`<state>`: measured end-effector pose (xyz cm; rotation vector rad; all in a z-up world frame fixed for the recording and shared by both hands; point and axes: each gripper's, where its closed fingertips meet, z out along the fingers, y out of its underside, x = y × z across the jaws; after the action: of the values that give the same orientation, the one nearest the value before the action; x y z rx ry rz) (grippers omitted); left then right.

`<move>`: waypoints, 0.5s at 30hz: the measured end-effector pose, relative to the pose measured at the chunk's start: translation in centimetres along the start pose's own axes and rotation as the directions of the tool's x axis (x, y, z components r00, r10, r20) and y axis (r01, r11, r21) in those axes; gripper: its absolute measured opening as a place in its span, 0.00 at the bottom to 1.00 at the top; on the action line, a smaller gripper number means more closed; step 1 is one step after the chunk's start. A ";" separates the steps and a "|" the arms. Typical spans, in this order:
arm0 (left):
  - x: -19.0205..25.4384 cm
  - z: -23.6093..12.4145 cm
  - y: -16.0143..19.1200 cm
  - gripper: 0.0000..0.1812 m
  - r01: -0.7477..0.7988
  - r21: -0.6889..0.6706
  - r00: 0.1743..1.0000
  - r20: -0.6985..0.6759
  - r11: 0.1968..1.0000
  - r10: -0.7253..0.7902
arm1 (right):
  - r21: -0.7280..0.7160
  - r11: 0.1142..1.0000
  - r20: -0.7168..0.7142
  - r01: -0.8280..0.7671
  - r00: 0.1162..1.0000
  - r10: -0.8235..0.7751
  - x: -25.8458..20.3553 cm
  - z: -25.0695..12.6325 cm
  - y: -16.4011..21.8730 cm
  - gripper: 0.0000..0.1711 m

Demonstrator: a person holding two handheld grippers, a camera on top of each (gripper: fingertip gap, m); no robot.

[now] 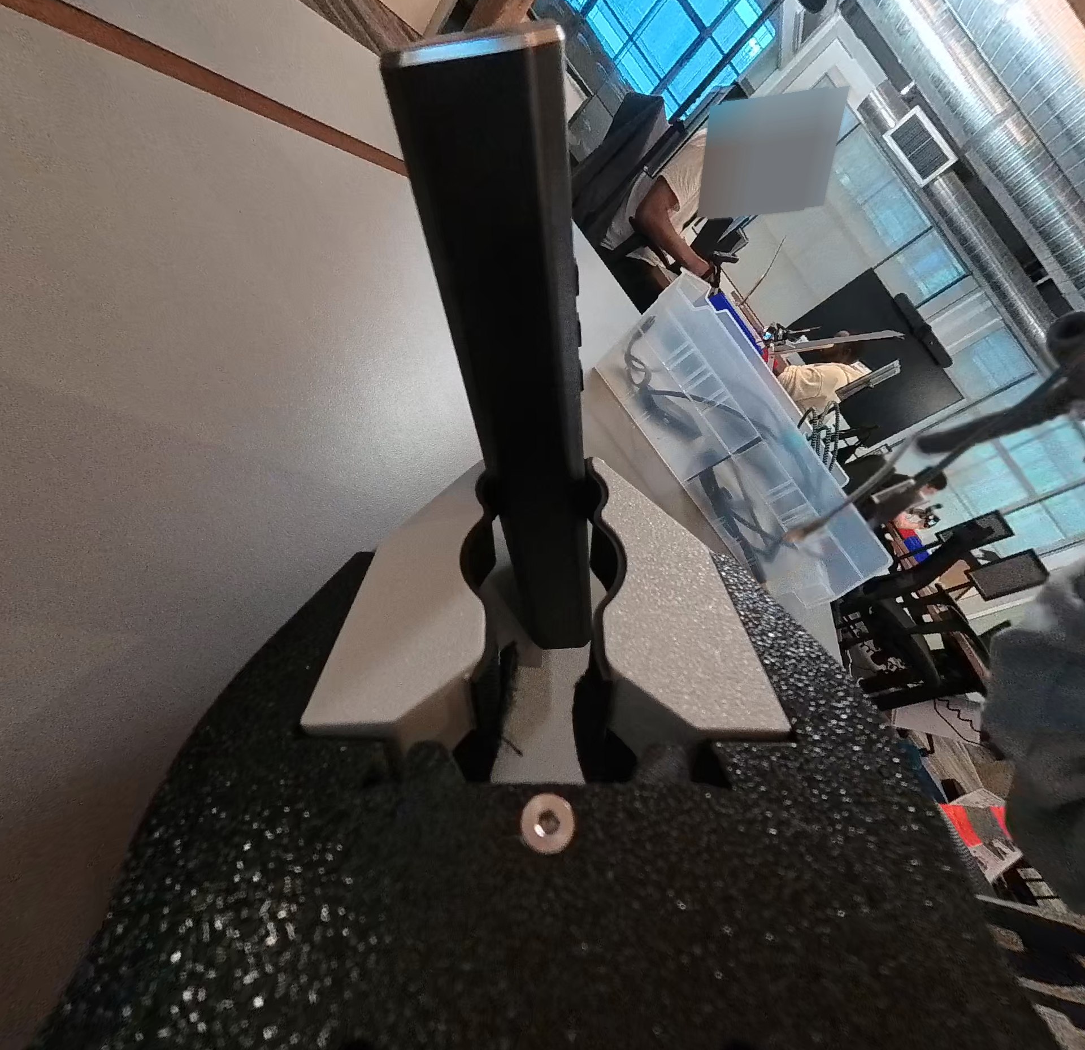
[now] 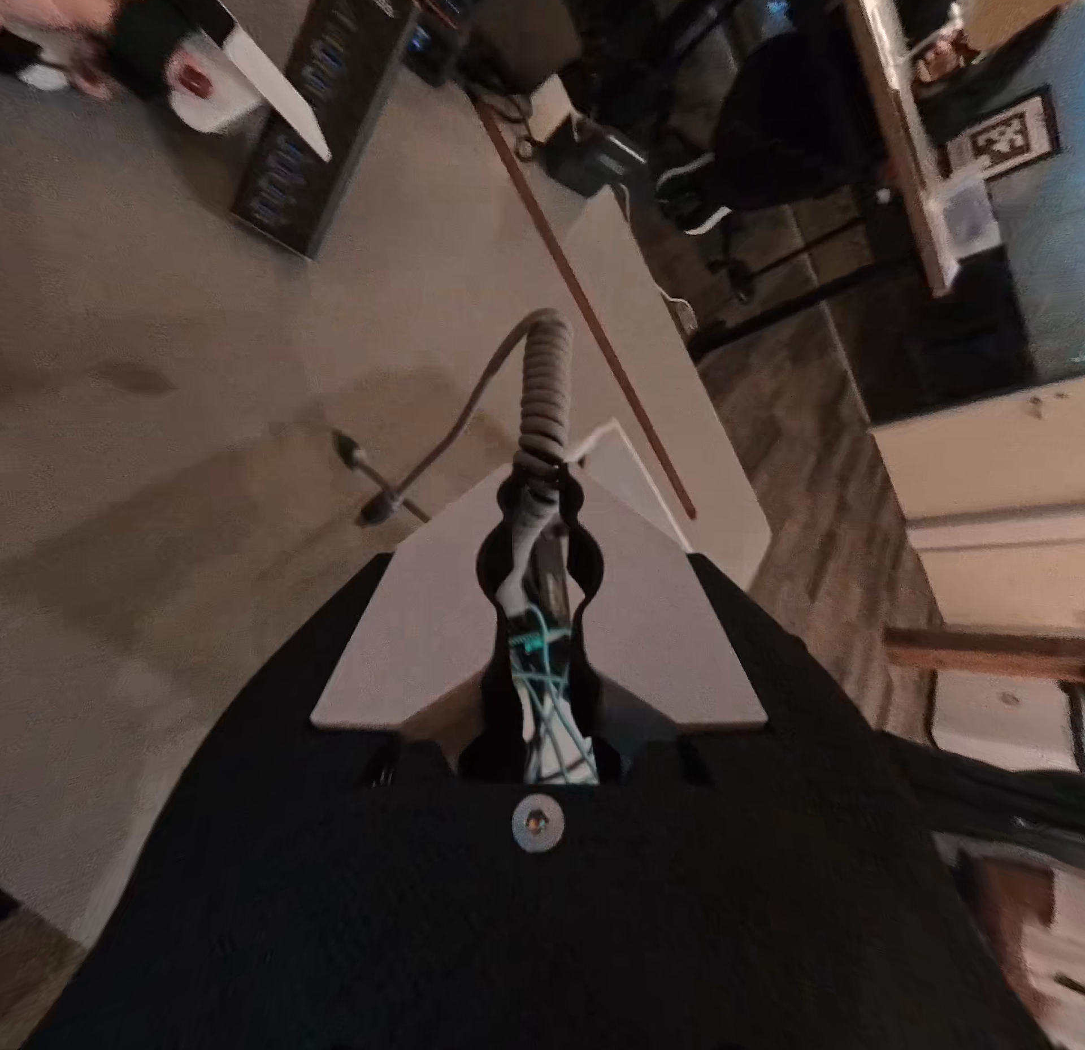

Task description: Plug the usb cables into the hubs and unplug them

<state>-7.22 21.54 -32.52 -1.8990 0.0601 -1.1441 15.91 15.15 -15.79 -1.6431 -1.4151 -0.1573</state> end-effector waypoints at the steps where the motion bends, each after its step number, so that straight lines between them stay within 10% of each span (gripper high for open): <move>1: 0.0 0.0 0.0 0.15 0.000 0.000 1.000 0.000 1.000 0.000 | -0.021 1.000 -0.034 -0.002 0.999 0.001 1.4 -1.1 1.1 0.06; 8: 0.0 0.0 0.0 0.15 -0.001 -0.001 1.000 -0.001 1.000 0.001 | -0.144 0.985 -0.159 -0.096 0.985 0.072 7.4 -4.2 10.4 0.06; 15: 0.0 0.0 0.0 0.15 -0.001 -0.001 1.000 -0.001 1.000 0.001 | -0.026 0.993 -0.266 -0.119 0.958 0.108 10.9 -7.8 10.0 0.06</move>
<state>-7.20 21.52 -32.50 -1.8992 0.0619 -1.1446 31.33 18.47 -10.19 -1.6641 -1.1197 -0.3299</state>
